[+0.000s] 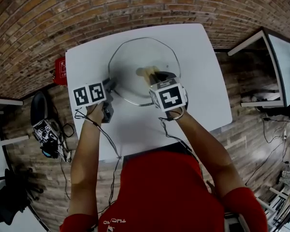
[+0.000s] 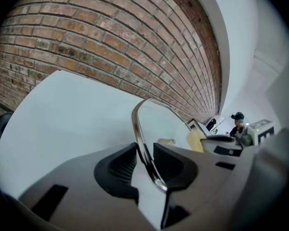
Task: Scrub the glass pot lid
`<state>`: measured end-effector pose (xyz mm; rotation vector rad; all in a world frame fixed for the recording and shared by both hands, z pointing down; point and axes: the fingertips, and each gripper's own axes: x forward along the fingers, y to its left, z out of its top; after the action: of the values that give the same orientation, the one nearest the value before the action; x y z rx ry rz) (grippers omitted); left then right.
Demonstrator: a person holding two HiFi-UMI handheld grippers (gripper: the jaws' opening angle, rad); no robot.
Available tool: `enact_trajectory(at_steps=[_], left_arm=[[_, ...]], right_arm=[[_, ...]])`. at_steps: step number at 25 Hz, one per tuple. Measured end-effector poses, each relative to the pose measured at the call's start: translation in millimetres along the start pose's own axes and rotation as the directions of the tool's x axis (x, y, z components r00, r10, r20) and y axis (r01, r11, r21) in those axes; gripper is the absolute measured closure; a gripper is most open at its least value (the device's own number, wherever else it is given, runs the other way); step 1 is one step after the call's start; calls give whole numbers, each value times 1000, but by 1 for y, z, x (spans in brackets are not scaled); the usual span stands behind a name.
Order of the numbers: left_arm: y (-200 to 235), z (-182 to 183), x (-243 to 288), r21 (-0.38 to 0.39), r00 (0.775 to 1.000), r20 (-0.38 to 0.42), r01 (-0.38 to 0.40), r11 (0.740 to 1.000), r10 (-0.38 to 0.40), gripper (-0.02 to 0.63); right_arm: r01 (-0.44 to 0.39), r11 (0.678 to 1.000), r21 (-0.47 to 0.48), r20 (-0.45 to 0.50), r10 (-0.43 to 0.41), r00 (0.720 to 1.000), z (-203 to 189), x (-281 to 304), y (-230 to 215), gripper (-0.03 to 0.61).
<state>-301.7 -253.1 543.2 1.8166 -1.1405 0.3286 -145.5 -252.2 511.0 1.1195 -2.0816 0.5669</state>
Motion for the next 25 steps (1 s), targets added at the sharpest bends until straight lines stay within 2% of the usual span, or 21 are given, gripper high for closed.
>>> enact_trajectory(at_steps=[6,14,18,21,25], left_arm=[[-2,-1,1,-4,1000,2,-4,1000,4,497],[2,1,0,-4,1000,2,-1,1000,1,497],[3,2,-1,10,1000,0,-8,1000,8,495],[1,4,-4,60,999,6,-32,998,32,492],[2,14,-22,113,994,83,-82,990,73,479]], right_arm=[[54,998,-12,23,-54,998,34,37,-7,526],[90,995,-51,-18,-91,996,28,63,-6,525],[52,998,-46,-16,-53,998,30,64,-2,512],[37,999,-28,12,-37,999,37,55,-2,448],[39,999,-30,113,-36,993,48,39,-5,430]])
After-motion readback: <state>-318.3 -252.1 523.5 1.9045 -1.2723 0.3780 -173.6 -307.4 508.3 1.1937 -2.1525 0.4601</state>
